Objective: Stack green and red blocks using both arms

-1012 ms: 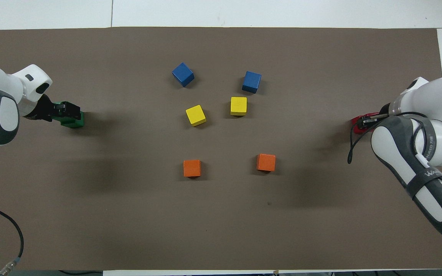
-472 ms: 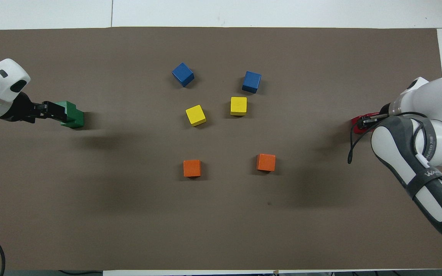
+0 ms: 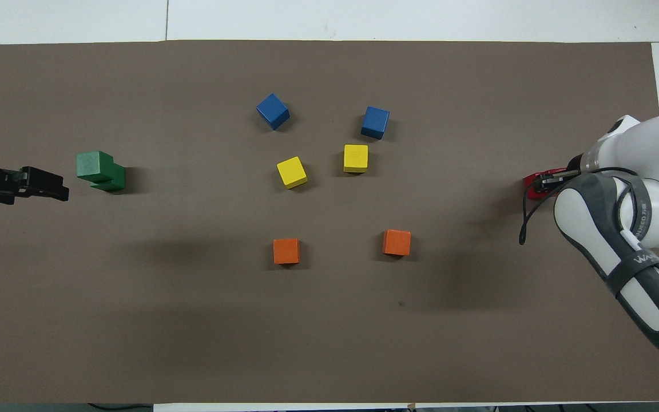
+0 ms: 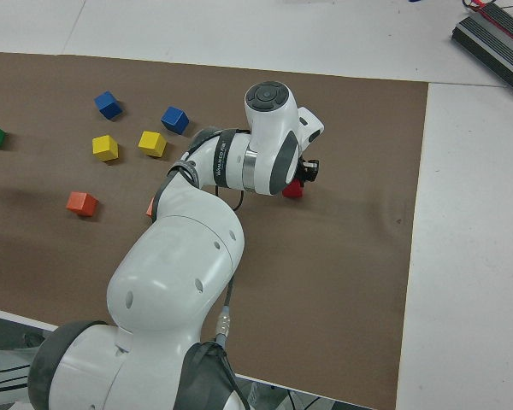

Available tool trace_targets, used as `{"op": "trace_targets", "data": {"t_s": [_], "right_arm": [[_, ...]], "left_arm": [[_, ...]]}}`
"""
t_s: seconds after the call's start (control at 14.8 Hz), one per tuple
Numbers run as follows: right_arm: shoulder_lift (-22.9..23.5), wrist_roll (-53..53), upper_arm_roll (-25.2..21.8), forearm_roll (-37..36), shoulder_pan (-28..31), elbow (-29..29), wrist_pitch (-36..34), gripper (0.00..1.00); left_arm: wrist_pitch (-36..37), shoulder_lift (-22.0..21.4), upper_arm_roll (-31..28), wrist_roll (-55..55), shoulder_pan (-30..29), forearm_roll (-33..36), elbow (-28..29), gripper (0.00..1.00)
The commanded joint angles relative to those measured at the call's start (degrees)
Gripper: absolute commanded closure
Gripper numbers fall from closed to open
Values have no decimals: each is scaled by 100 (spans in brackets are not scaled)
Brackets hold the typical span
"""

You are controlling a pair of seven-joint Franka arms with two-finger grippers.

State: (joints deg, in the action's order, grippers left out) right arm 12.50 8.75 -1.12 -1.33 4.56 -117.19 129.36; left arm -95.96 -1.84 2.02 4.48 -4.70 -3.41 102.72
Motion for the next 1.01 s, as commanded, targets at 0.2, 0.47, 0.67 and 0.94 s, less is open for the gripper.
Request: {"op": "trace_targets", "data": {"t_s": [0.2,0.47,0.67,0.94], "right_arm": [[-107,206,41,-34,89,-199,125,100],[-98,171,33,-34,54,-190,142,46],[-98,144,33,-34,54,-190,151,9],[-98,144,33,-34,54,-190,151,0]], "left_arm": [[-18,-176,-52,-114,65,51,194,0],[-259,165,-97,-140,450,365,-48,0],[-239,158,-70,-867,452,429,-94,0],[-257,158,-61,-922,435,429,-130,0]]}}
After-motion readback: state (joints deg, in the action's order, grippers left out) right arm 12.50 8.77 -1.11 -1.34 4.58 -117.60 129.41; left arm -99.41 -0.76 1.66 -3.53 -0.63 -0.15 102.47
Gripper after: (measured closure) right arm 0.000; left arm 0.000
